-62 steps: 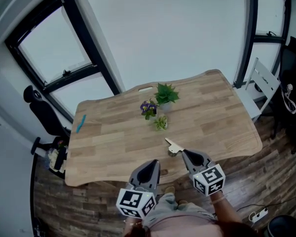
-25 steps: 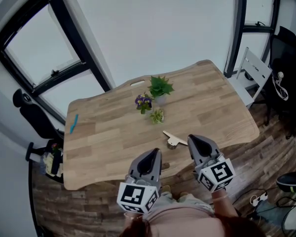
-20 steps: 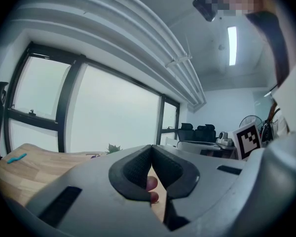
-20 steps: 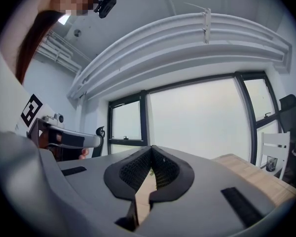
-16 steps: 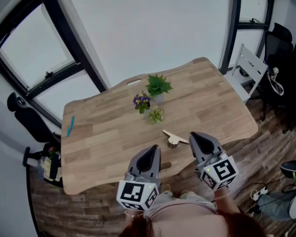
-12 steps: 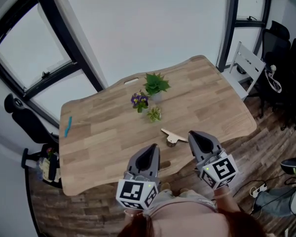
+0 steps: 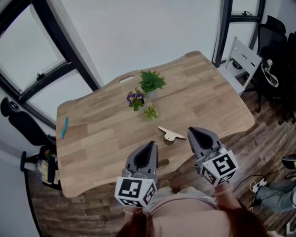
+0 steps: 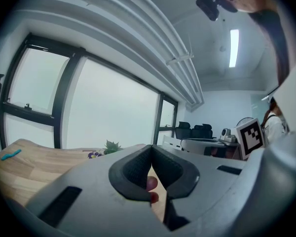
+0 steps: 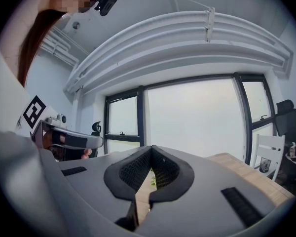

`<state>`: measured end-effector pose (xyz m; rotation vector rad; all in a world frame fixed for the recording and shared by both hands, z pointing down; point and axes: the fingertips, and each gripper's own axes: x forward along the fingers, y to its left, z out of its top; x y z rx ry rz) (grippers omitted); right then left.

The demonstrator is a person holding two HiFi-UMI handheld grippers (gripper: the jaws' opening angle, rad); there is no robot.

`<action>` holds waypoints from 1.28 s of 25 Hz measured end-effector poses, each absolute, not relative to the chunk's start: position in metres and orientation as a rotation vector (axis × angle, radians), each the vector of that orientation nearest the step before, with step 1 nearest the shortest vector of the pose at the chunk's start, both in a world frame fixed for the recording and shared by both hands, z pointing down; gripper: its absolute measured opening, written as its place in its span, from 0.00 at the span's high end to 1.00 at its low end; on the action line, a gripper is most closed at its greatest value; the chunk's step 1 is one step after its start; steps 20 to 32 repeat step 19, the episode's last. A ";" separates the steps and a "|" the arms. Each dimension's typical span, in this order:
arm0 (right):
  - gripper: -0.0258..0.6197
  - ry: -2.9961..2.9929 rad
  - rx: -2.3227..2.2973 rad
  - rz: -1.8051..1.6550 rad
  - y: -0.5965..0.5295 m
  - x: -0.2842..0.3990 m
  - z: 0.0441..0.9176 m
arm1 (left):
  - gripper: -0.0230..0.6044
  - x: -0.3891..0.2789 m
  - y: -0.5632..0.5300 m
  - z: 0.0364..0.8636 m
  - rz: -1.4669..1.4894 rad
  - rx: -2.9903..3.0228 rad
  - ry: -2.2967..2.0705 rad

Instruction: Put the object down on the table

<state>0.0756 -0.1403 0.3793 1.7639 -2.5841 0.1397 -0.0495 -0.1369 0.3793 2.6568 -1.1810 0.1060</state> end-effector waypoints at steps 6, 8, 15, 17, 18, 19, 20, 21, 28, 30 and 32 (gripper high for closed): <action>0.96 -2.565 1.775 0.167 -0.143 0.078 0.384 | 0.96 -0.050 -0.137 0.386 0.114 2.642 -1.169; 0.96 -2.563 1.774 0.175 -0.142 0.077 0.387 | 0.96 -0.049 -0.138 0.388 0.115 2.644 -1.162; 0.96 -2.532 1.771 0.195 -0.142 0.075 0.390 | 0.96 -0.048 -0.142 0.390 0.114 2.643 -1.137; 0.96 -2.529 1.769 0.200 -0.142 0.073 0.392 | 0.96 -0.049 -0.142 0.390 0.114 2.643 -1.132; 0.96 -2.528 1.768 0.203 -0.142 0.072 0.393 | 0.96 -0.049 -0.142 0.390 0.116 2.643 -1.131; 0.96 -2.527 1.767 0.205 -0.142 0.071 0.394 | 0.96 -0.050 -0.142 0.391 0.117 2.643 -1.130; 0.96 -2.527 1.767 0.205 -0.142 0.071 0.394 | 0.96 -0.050 -0.142 0.391 0.117 2.643 -1.130; 0.96 -2.527 1.767 0.205 -0.142 0.071 0.394 | 0.96 -0.050 -0.142 0.391 0.117 2.643 -1.130; 0.96 -2.527 1.767 0.205 -0.142 0.071 0.394 | 0.96 -0.050 -0.142 0.391 0.117 2.643 -1.130; 0.96 -2.527 1.767 0.205 -0.142 0.071 0.394 | 0.96 -0.050 -0.142 0.391 0.117 2.643 -1.130; 0.96 -2.527 1.767 0.205 -0.142 0.071 0.394 | 0.96 -0.050 -0.142 0.391 0.117 2.643 -1.130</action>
